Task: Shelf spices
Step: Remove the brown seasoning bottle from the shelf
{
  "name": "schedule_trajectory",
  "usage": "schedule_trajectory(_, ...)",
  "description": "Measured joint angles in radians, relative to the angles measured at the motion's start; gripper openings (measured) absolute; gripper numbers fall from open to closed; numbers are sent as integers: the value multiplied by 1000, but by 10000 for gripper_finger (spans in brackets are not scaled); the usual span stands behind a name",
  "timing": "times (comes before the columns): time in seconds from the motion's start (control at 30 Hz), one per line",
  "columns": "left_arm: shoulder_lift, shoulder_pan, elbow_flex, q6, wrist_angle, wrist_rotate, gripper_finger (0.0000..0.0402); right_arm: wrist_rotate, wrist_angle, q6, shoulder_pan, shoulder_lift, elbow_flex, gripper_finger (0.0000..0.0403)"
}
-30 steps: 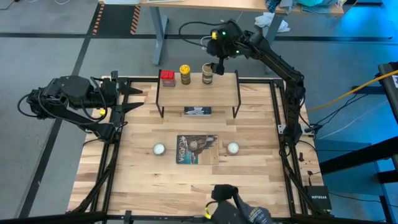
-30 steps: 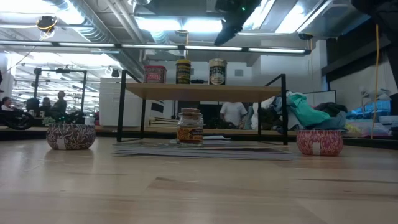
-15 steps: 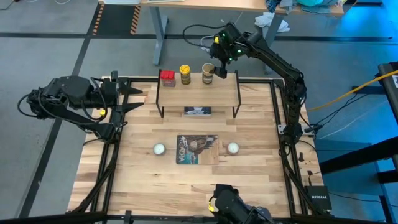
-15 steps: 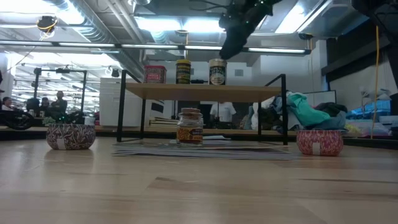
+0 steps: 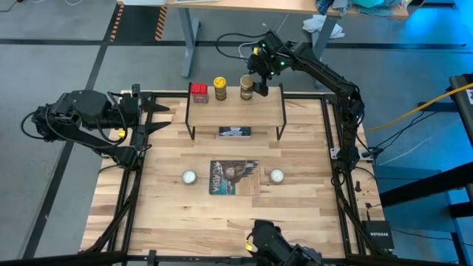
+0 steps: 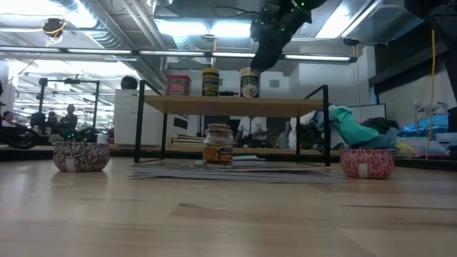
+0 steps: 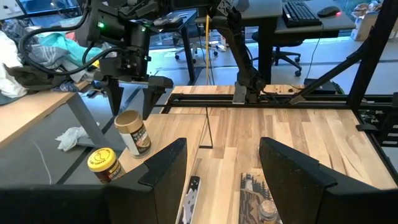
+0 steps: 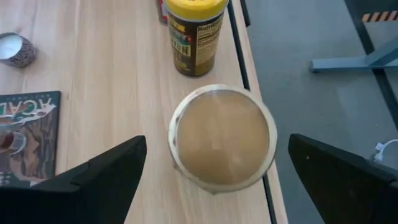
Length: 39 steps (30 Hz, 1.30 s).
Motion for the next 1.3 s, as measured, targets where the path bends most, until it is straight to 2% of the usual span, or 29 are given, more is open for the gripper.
schedule_trajectory(0.2, 0, 0, 0, 0, 0, 0, 196, 12, 38, 20, 14, 12, -1, 399)
schedule_trajectory(0.4, 0, 0, 0, -5, 0, 0, 196, 79, 45, 19, 33, 39, -1, 399)
schedule_trajectory(0.97, 1, 0, 0, -9, -6, 0, 196, 106, 27, 3, 52, 68, 0, 396)
schedule_trajectory(1.07, 1, 0, 0, -9, -6, 0, 196, 106, 17, 2, 52, 68, 0, 373)
schedule_trajectory(1.27, 1, 0, 0, -9, -6, 0, 196, 104, -10, 2, 52, 68, 0, 285)
schedule_trajectory(1.3, 1, 0, 0, -9, -5, 0, 196, 102, -13, 2, 52, 68, 1, 282)
